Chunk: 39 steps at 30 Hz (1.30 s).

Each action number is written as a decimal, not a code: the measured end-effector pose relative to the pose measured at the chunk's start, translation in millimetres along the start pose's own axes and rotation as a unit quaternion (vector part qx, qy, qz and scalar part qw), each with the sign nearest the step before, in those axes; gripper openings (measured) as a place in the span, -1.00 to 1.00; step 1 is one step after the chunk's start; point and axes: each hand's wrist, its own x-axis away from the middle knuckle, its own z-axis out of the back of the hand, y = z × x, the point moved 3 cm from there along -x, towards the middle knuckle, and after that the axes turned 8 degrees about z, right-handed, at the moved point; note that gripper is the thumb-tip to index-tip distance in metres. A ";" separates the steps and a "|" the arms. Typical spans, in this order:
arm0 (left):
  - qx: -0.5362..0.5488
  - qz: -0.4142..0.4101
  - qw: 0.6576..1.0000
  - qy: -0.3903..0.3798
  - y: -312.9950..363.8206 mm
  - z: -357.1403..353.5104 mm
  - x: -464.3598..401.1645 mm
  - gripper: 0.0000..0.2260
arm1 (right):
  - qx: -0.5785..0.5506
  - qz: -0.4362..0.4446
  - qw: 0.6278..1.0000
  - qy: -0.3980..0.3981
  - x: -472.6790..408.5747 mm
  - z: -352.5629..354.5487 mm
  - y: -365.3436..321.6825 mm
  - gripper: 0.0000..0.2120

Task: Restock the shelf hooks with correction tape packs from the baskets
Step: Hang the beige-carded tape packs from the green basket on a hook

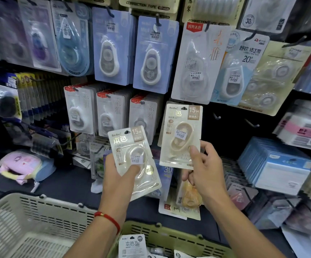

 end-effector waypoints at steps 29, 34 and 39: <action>-0.002 -0.029 0.986 -0.164 -7.4 -25.3 1.3 -0.54 | 0.051 -0.003 0.995 -0.088 15.9 -7.2 13.8 -0.91; 0.008 -0.044 0.983 -0.175 -8.7 -29.7 0.6 -0.61 | 0.008 -0.002 0.999 -0.047 8.1 0.1 4.3 -0.89; 0.023 -0.039 0.984 -0.174 -8.7 -34.0 1.2 -0.62 | -0.010 0.005 0.999 -0.036 1.8 3.4 -3.0 -0.87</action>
